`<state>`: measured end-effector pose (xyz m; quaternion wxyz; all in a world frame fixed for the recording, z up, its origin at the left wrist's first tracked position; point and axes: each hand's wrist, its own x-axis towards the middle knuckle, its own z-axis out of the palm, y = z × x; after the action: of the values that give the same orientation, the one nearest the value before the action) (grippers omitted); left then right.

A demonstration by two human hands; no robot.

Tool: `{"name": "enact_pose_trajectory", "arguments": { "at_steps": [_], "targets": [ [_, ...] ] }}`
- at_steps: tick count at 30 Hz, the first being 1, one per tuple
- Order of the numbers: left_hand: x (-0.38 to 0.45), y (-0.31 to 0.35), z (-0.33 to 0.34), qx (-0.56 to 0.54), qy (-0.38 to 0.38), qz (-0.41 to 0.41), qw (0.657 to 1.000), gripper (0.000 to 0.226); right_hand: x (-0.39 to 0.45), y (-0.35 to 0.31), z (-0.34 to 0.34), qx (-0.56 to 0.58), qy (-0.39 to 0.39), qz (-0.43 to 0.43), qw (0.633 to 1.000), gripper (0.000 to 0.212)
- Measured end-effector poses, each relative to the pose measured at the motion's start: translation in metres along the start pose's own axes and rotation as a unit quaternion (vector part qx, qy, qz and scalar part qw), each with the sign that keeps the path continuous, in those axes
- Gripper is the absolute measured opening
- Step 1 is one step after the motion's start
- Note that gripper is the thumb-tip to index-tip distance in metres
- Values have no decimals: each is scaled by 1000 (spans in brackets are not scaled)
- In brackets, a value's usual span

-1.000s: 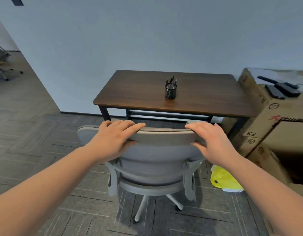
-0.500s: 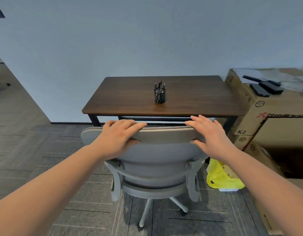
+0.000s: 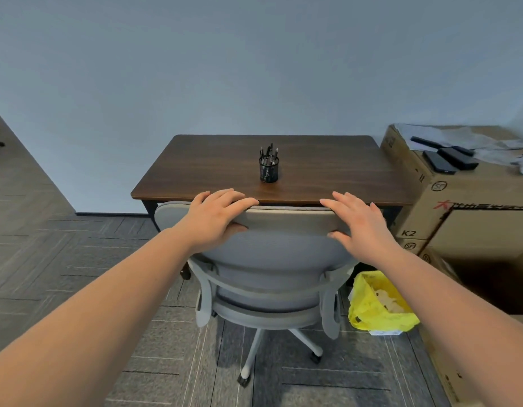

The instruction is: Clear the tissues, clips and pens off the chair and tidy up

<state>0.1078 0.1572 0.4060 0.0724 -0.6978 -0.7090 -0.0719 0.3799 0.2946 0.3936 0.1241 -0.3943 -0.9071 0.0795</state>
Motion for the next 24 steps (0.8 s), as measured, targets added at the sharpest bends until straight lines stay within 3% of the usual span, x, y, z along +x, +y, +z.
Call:
{"name": "enact_pose_trajectory", "arguments": {
  "at_steps": [9,17,24],
  "targets": [
    [19,5,10,12,33,5,999,53,14,17,0,-15,8,22,1000,77],
    [11,12,8,15,32,4,999,56,5,15,0,-29,6,18,999,72],
    [5,15,4,9,37,2,999,53,4,16,-29,-16,-113,-22,993,76]
  ]
}}
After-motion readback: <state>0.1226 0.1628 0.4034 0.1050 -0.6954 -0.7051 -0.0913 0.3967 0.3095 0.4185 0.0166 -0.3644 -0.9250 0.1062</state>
